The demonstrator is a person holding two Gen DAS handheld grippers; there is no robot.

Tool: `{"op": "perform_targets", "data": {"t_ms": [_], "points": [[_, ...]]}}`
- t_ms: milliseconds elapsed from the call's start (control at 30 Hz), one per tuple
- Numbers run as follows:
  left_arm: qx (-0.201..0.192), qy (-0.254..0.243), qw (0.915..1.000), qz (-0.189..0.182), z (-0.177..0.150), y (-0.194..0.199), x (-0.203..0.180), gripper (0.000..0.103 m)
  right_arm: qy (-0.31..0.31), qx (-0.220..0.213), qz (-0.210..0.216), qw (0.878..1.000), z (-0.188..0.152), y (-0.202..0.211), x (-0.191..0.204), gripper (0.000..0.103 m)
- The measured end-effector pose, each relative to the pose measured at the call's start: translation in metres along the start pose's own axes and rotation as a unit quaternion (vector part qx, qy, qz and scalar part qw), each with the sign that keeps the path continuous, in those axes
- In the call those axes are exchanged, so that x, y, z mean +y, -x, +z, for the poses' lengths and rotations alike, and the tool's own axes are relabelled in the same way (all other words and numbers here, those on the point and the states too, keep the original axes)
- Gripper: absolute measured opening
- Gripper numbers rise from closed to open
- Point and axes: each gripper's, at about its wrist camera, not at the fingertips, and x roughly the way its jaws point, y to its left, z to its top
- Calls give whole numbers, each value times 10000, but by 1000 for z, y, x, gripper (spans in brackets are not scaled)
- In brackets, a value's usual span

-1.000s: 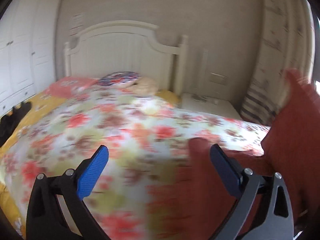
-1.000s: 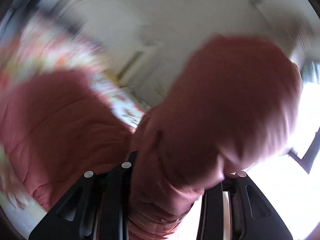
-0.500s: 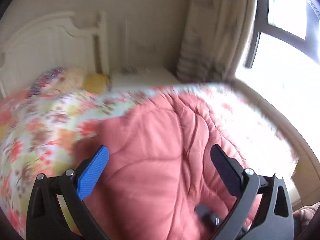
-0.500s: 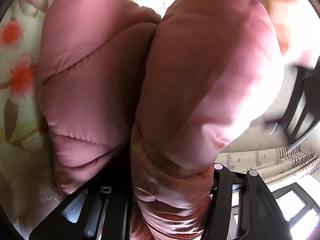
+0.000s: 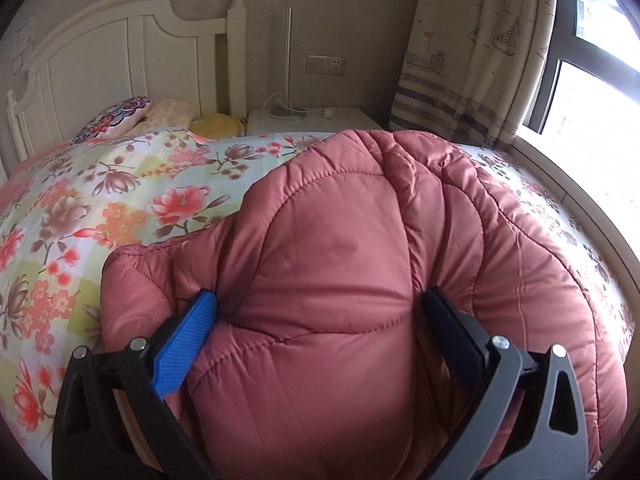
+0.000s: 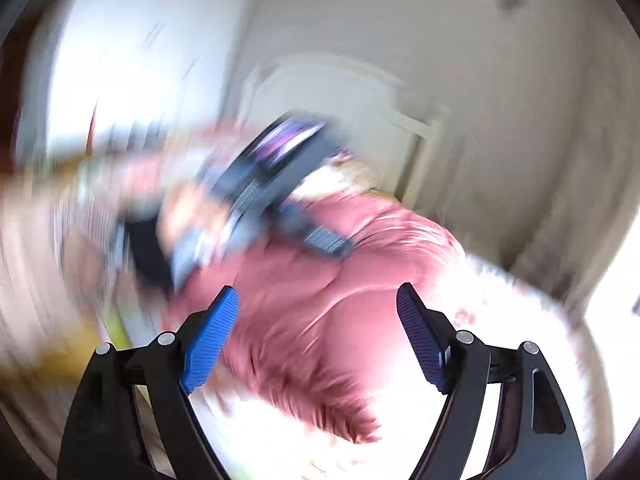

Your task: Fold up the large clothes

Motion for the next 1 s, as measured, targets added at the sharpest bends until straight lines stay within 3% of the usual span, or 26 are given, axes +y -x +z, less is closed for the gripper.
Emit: {"op": "perform_targets", "data": {"t_ms": [67,133,200,233,300,333,400,567,633,700,767,833,933,967,1000], "points": [[-29,-9,10000,37,0,2,-2,101,-779,-61,-73,9969,12,-7,-21,73],[-35,26,10000,0,2,5,-2,101,-943,83,-213,9953,23,-32,-14,73],[-50,42,10000,-33,1,5,-1,101,-752,522,-192,9956,18,-69,7,73],[-54,29,9999,-83,2,6,-1,101,-509,852,-266,9947,23,-95,41,74],[88,-84,9998,-144,4,8,-3,101,265,1330,-743,9880,-7,-125,62,83],[210,-185,9996,-59,7,11,-6,101,630,1279,-996,9848,-21,-129,71,83],[299,-378,9987,187,20,25,-17,101,756,1281,-1068,9831,-29,-131,72,83],[-343,-79,9989,305,67,69,-30,101,756,1340,-928,9837,-28,-128,67,83],[-178,-29,9965,822,76,52,-33,101,803,1325,-950,9834,-29,-117,64,83],[281,-29,9914,1280,68,16,-31,101,808,1317,-922,9837,-32,-116,62,83],[426,12,9876,1508,40,-16,-21,101,826,1292,-861,9844,-27,-94,101,83],[187,475,9918,1172,22,-18,-2,101,857,1201,-691,9866,-27,-87,104,84],[224,1185,9914,505,14,-11,30,101,951,1160,-240,9884,-24,-81,98,84],[265,1224,9912,426,13,-13,35,101,903,1109,-9,9897,-21,-78,94,82],[271,1256,9909,395,12,-13,36,101,711,990,347,9919,-13,-71,81,73]]}}
